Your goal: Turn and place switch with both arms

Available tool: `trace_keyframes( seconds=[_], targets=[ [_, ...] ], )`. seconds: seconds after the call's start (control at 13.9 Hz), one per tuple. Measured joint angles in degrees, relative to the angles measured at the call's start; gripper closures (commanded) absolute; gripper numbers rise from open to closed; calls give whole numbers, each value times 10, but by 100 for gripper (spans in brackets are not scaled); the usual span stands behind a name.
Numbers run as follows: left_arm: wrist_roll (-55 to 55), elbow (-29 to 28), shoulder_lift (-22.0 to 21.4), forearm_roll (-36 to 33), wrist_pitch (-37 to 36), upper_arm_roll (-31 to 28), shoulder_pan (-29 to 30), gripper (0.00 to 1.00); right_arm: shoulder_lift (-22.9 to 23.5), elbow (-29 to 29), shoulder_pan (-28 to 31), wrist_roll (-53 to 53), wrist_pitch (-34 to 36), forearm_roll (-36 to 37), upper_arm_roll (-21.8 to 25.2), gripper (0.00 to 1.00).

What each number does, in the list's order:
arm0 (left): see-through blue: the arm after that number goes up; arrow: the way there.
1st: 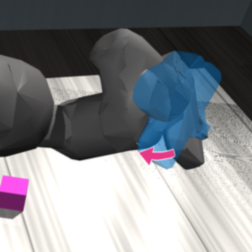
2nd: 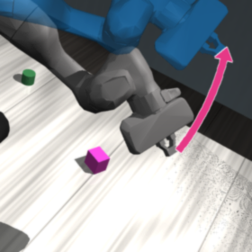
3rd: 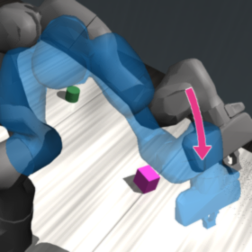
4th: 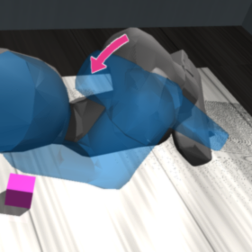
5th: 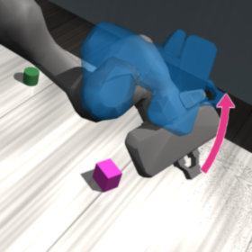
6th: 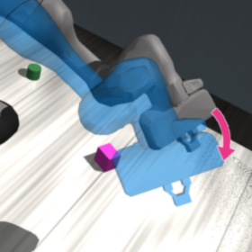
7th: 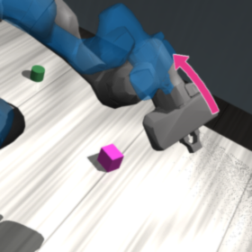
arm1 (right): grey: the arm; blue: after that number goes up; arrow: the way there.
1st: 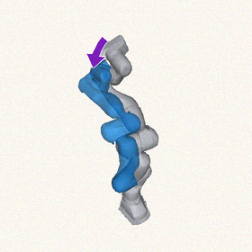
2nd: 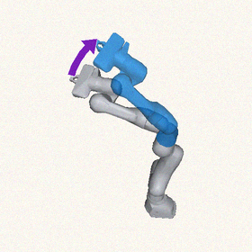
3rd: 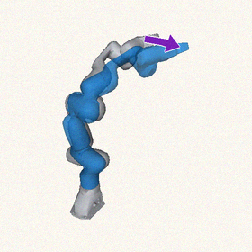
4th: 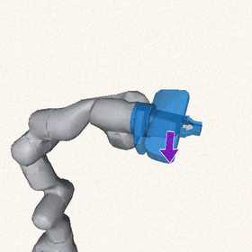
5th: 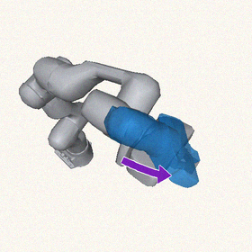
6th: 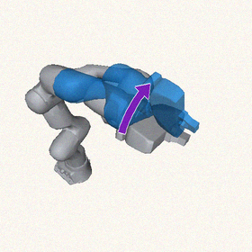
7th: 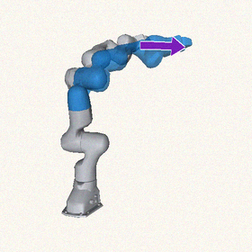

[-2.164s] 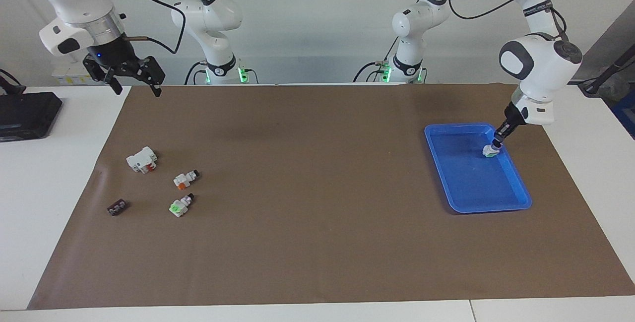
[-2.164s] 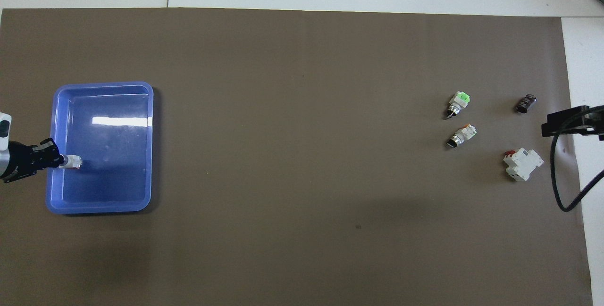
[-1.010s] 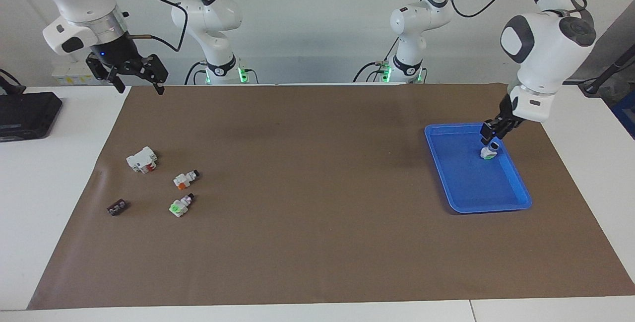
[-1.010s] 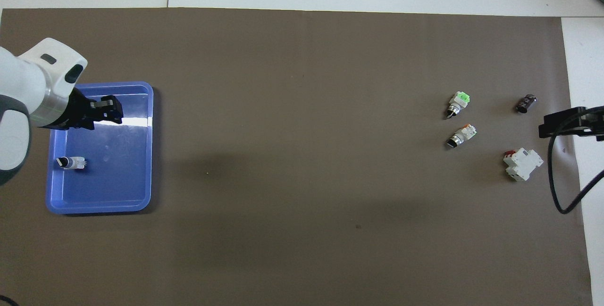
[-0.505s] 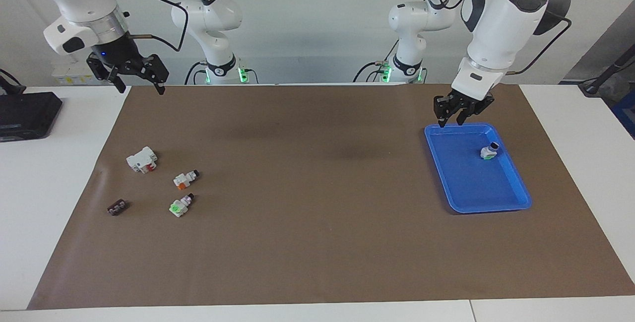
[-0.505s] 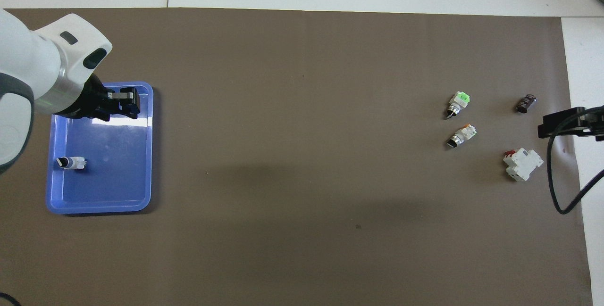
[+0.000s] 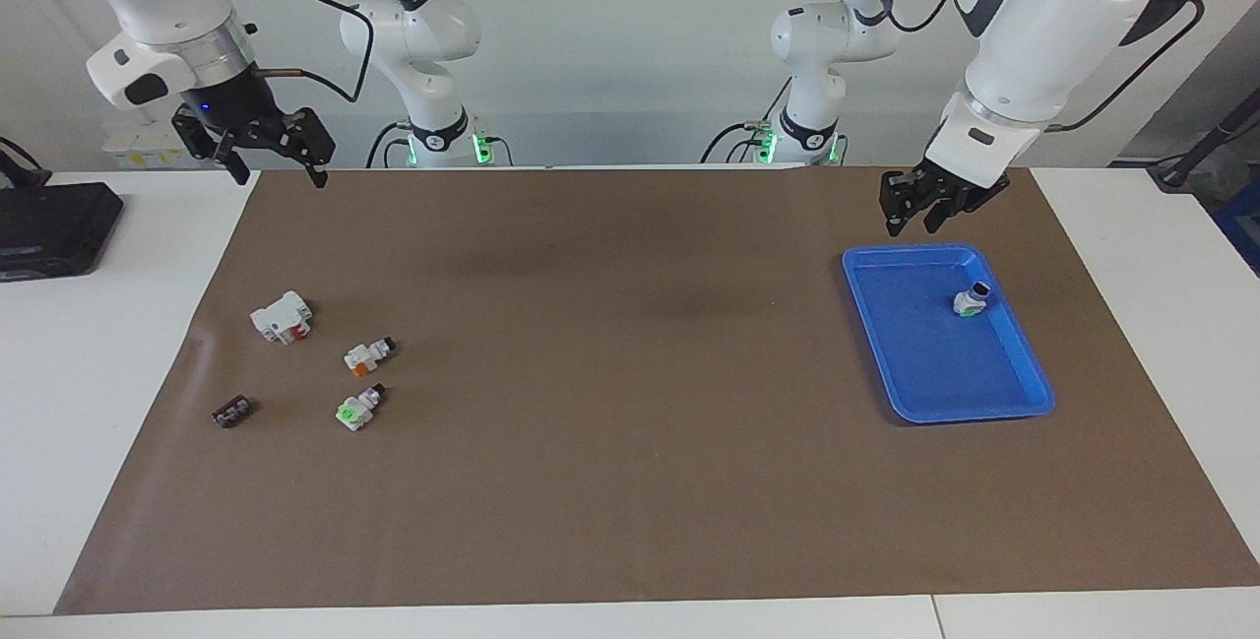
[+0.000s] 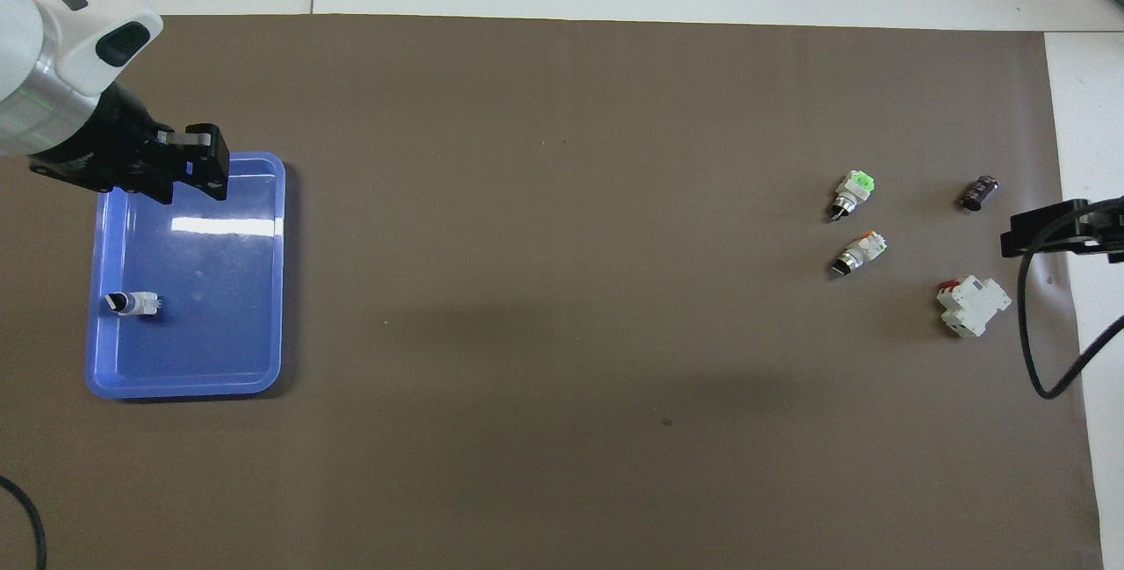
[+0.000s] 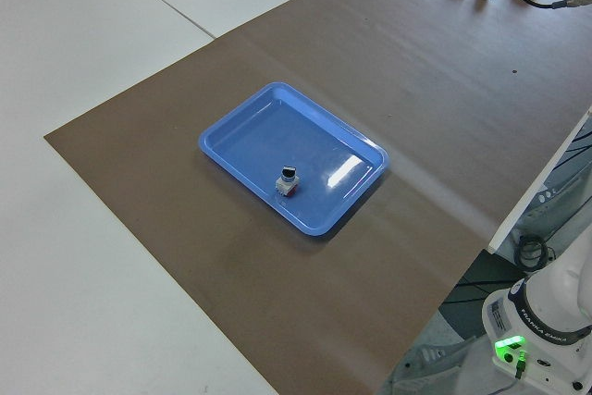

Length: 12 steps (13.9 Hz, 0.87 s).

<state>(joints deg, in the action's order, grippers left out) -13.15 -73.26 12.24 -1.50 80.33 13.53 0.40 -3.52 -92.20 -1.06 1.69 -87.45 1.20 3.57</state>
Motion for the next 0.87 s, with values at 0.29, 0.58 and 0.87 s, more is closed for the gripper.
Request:
trace_keyframes(
  seconds=[0.29, 0.58, 0.87],
  targets=[
    [58, 6, -2, 0, -3, -5, 9, 34, 0, 0, 0, 0, 0, 0, 0, 0],
    [90, 2, -3, 0, 8, -6, 23, 0, 0, 0, 0, 0, 0, 0, 0, 0],
    [90, 1, -4, 0, 33, -5, 23, 0, 0, 0, 0, 0, 0, 0, 0, 0]
  ],
)
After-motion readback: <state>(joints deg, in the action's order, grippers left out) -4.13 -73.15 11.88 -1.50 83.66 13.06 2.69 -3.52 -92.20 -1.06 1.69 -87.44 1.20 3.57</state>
